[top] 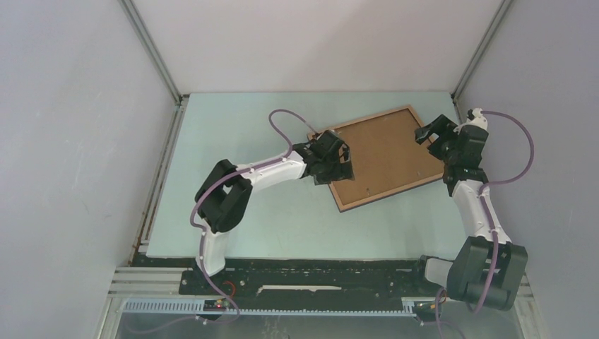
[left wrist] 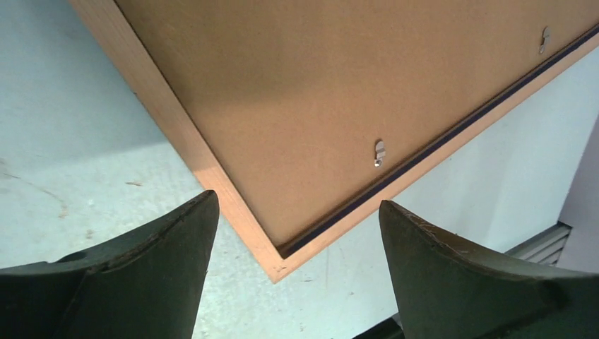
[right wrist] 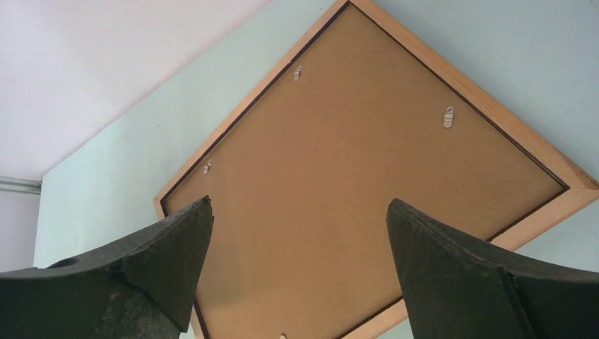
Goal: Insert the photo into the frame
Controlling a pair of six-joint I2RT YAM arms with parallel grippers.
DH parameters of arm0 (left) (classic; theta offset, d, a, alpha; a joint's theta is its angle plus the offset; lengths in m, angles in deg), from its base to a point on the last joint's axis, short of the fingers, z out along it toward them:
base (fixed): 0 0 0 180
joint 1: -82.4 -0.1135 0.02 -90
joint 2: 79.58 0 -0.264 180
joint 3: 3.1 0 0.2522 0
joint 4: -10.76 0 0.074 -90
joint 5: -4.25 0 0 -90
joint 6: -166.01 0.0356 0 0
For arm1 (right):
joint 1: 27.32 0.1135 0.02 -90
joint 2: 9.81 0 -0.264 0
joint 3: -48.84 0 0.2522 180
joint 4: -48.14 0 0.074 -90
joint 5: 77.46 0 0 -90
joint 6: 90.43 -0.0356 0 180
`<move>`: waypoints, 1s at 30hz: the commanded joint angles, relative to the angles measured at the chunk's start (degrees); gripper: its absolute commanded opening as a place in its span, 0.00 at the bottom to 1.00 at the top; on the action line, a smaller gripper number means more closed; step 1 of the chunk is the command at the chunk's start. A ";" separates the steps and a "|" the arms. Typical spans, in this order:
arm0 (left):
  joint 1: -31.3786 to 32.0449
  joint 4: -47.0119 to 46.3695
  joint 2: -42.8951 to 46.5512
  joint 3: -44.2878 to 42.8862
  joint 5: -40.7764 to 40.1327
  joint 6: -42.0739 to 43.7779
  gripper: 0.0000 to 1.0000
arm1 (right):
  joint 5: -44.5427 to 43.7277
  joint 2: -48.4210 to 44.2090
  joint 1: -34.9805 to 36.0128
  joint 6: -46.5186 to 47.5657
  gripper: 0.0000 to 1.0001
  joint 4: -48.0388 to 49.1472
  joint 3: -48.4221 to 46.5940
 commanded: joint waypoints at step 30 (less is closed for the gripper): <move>-9.22 5.81 66.26 30.17 2.20 32.50 0.92 | -22.70 -1.93 16.41 -31.37 0.98 -31.80 4.33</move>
